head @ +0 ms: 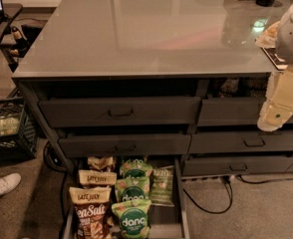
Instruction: Pick green jalapeno chip bag from bottom drawer and place on counter
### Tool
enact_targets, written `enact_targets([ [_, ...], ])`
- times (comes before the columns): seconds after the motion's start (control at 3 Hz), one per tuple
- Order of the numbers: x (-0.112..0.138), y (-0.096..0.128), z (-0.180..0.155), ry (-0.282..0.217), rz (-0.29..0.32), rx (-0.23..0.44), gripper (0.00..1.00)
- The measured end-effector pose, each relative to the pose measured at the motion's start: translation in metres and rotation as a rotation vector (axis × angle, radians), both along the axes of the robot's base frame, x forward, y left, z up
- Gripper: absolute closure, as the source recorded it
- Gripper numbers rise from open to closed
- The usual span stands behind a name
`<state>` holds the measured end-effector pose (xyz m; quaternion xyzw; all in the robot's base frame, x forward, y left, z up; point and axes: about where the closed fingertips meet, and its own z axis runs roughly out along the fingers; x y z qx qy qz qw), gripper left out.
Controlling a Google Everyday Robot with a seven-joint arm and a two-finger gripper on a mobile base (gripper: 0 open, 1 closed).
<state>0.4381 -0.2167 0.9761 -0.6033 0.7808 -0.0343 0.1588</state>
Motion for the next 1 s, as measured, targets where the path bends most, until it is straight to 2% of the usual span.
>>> enact_targets([
  [0.33,0.000,0.000,0.000,0.000,0.000,0.000,0.00],
  [0.67,-0.003,0.002,-0.014,0.005,0.006,0.011,0.00],
  [1.0,-0.005,0.006,-0.052,0.019,0.011,0.014,0.00],
])
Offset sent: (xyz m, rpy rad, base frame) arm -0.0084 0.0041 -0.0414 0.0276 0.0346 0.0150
